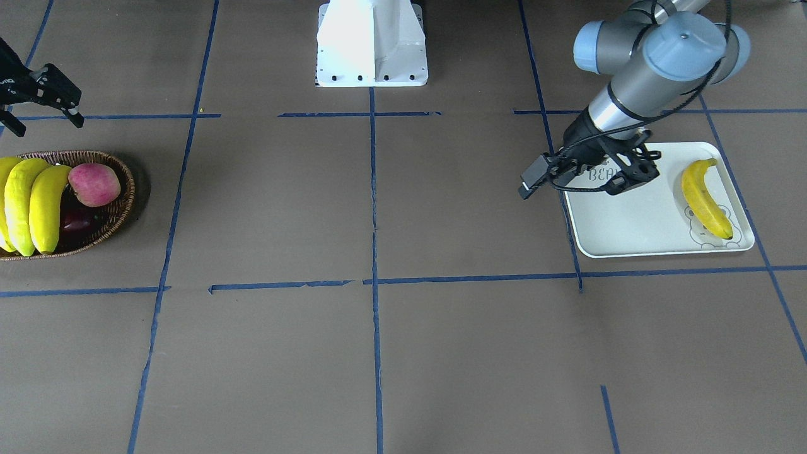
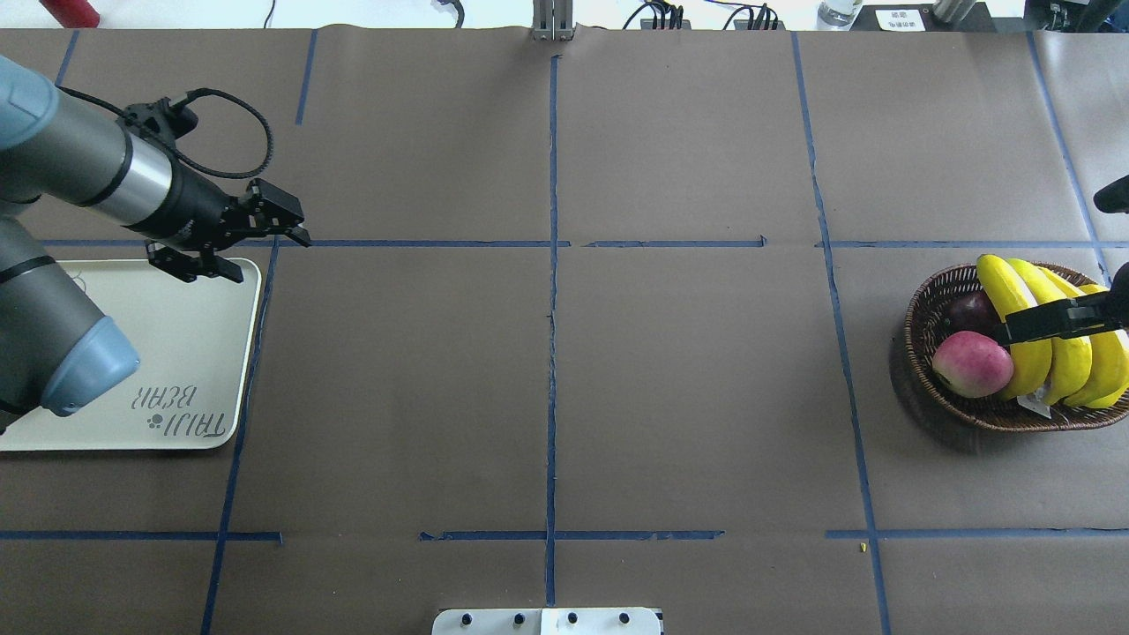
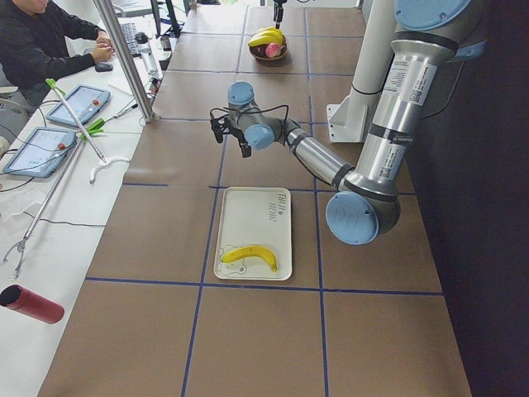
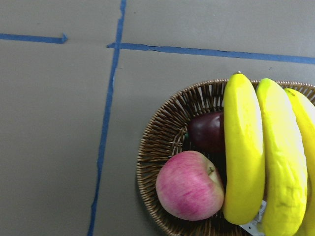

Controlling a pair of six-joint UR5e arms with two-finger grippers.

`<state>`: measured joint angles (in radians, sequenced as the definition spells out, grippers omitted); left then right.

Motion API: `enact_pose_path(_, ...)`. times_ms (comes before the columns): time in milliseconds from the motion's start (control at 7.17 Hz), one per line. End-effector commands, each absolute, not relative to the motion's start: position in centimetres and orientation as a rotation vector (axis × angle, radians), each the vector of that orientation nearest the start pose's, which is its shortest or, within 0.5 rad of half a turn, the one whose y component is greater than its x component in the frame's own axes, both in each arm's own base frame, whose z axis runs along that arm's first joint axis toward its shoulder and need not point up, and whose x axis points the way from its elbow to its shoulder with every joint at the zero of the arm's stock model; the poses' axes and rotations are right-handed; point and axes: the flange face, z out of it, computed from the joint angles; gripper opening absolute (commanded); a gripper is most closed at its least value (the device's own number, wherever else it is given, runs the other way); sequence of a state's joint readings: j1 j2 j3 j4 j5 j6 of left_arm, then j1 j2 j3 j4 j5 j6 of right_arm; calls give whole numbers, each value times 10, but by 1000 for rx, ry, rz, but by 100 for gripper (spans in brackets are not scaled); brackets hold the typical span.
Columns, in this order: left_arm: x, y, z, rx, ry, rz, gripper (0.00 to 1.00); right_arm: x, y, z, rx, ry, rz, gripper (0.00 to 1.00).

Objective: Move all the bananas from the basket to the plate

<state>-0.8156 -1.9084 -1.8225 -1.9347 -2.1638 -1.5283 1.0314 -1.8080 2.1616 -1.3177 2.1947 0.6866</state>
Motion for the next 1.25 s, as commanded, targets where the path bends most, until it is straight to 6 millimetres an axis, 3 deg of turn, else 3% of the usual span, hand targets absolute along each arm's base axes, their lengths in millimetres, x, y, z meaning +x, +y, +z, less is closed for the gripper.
enact_pose_path(0, 374, -473, 296, -105, 1079, -424, 100, -138, -390, 499, 60, -790, -23, 96)
enact_pose_path(418, 371, -469, 286, -103, 1097, -427, 100, -119, -401, 546, 62, -745, -99, 91)
enact_pose_path(836, 370, -466, 279, -101, 1109, -427, 100, -122, -403, 553, 44, -749, -99, 69)
enact_pose_path(1115, 368, -466, 280, -101, 1108, -429, 100, -123, -404, 555, 42, -748, -102, 66)
